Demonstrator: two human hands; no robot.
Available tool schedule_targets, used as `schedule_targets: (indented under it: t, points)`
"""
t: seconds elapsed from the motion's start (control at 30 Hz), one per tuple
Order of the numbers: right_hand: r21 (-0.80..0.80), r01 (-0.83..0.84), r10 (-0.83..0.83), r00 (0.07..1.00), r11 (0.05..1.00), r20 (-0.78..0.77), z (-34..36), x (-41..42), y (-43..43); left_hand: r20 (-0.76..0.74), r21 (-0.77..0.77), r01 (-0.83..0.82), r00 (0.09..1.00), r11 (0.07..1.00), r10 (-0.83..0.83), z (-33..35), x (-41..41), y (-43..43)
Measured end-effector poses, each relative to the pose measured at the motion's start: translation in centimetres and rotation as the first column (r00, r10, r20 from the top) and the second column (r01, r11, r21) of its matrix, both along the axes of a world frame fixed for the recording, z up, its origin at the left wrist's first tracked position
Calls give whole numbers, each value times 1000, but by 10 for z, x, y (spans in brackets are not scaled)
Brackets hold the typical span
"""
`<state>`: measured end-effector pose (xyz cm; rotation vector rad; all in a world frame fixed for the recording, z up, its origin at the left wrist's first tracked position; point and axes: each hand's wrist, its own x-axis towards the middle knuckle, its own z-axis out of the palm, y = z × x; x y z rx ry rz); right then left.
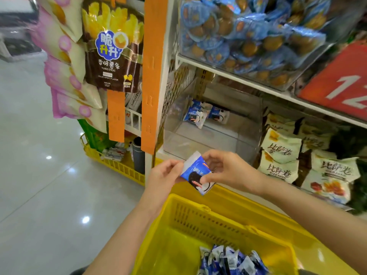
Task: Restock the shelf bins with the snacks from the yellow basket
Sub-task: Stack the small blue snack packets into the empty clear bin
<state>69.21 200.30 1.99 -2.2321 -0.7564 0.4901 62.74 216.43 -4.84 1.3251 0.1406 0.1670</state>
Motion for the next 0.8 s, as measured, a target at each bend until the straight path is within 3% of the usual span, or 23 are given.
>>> schedule_targets:
  t: [0.1, 0.17, 0.23, 0.3, 0.4, 0.5, 0.6, 0.8]
  points:
    - [-29, -76, 75, 997, 997, -27, 12, 4, -9, 45, 198, 0, 999, 980, -9, 8, 9, -2]
    - [-50, -74, 76, 996, 996, 37, 22, 17, -14, 101, 317, 3, 994, 948, -37, 17, 19, 1]
    - [-21, 69, -65, 984, 997, 168, 28, 40, -16, 173, 350, -55, 985, 935, -7, 28, 36, 7]
    - [76, 308, -318, 919, 948, 235, 29, 74, -11, 244, 431, -160, 968, 888, 56, 37, 57, 15]
    - [40, 524, -509, 803, 851, 309, 22, 131, 0, 295, 671, -208, 955, 712, 1, 38, 88, 24]
    - [-153, 568, -464, 776, 809, 427, 4, 174, 8, 292, 824, -186, 949, 535, -121, 17, 104, 28]
    - [-266, 579, -410, 771, 771, 487, -17, 200, 14, 375, 890, -298, 909, 345, -182, -2, 106, 27]
    - [-333, 634, -444, 748, 698, 494, -38, 236, 17, 465, 856, -364, 852, 366, -240, -13, 112, 31]
